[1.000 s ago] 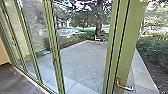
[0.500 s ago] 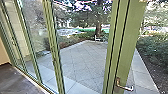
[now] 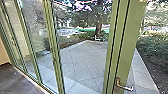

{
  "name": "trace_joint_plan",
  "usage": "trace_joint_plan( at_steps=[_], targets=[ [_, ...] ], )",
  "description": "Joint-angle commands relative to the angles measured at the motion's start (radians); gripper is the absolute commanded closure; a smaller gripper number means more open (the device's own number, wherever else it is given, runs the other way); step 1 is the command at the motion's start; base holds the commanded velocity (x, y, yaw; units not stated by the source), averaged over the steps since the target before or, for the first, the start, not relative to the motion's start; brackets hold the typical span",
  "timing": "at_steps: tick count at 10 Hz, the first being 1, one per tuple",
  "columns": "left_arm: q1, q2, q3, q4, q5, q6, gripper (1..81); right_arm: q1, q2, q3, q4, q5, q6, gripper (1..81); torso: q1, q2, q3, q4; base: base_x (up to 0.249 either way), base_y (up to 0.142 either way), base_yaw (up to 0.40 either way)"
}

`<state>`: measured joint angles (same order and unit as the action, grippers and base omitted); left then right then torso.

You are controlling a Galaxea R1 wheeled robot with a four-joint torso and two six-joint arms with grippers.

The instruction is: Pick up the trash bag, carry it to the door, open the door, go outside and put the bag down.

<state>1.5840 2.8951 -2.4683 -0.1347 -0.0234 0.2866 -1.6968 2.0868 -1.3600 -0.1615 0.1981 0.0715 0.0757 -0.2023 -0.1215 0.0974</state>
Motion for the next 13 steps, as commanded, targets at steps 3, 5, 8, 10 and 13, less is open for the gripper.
trace_joint_plan(
  at_steps=[3, 5, 8, 10, 13],
  targets=[
    [-0.035, 0.001, 0.009, 0.000, 0.068, 0.003, 81.1, 0.140, -0.258, 0.245, 0.010, -0.026, -0.002, 1.0, 0.000, 0.000, 0.000, 0.000, 0.000, 0.000, 0.000],
    [-0.035, 0.004, 0.009, 0.001, 0.068, 0.003, 81.1, 0.182, -0.328, 0.303, 0.053, -0.031, -0.002, 1.0, 0.000, 0.000, 0.000, 0.000, 0.000, 0.000, 0.000],
    [-0.035, 0.009, 0.009, 0.001, 0.068, 0.003, 81.1, 0.264, -0.437, 0.411, 0.129, -0.031, -0.002, 1.0, 0.000, 0.000, 0.000, 0.000, 0.000, 0.000, 0.000],
    [-0.035, 0.009, 0.009, -0.002, 0.066, 0.002, 81.1, 0.347, -0.517, 0.476, 0.219, -0.046, -0.002, 1.0, 0.000, 0.000, 0.000, 0.000, 0.000, 0.000, 0.000],
    [-0.035, 0.018, 0.009, -0.002, 0.065, 0.002, 81.1, 0.478, -0.600, 0.544, 0.296, -0.140, -0.002, 1.0, 0.000, 0.000, 0.000, 0.000, 0.000, 0.000, 0.000]
  ],
)
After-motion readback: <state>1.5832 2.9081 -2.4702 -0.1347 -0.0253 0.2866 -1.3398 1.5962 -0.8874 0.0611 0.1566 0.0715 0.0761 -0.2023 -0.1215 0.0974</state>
